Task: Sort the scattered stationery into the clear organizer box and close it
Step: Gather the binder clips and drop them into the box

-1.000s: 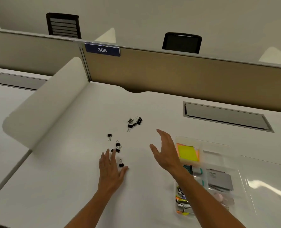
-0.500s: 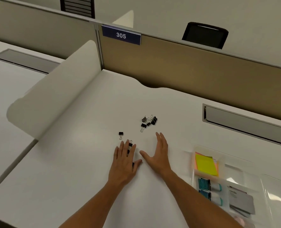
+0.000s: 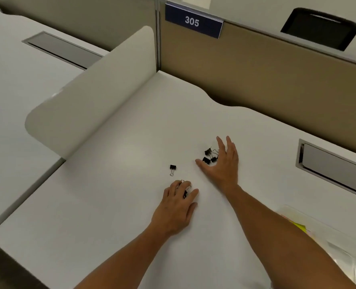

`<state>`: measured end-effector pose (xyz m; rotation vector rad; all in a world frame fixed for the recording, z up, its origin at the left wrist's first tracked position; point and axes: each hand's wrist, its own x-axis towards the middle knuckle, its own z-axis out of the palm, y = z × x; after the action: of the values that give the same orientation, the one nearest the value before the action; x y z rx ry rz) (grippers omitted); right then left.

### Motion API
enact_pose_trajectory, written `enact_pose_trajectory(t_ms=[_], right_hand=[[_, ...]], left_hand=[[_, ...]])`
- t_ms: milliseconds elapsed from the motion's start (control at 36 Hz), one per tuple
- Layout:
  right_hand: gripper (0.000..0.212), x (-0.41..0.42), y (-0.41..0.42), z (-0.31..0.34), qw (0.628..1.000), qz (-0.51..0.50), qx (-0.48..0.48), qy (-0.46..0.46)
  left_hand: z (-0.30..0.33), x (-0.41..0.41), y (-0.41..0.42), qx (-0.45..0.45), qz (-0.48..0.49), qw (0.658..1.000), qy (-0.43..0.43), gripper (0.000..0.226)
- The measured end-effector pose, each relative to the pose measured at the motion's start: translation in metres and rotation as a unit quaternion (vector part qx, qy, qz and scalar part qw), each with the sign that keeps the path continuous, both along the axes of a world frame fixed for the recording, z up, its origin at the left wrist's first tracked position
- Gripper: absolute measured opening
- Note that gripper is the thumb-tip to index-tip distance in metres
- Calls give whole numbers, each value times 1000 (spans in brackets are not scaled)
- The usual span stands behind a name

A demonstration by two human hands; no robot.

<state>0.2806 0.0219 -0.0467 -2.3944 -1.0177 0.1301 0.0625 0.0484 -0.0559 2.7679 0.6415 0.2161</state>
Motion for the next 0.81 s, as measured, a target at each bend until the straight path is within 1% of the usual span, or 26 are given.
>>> enact_pose_trajectory(t_ms=[83,139,250,333,417,528,667,806], right_hand=[[84,6,8,-5,998,21,-33,-55],[72,7,10,-8,996,23,-29,-77],[49,7,11,-11,996,19,2,-86],[38,4,10,-10,996,22,12,-87],[31,-1,8,-10,995,15,9,-94],[24,-6,2,-8,988,40,-27,-143],[26,-15,-9,1,979,79,-62,-179],[25,-27,-25,4,976,83,-86,-181]], left_hand=[[-3,0,1,-15,15,999,-26,31],[-4,0,1,-20,20,999,-35,27],[-7,-1,2,-29,27,998,-55,21],[-6,-1,2,-19,31,997,-64,17],[-5,0,2,-9,41,996,-80,16],[-8,1,2,13,43,996,-83,21],[-9,1,4,5,51,994,-97,26],[-11,0,5,16,58,993,-99,29]])
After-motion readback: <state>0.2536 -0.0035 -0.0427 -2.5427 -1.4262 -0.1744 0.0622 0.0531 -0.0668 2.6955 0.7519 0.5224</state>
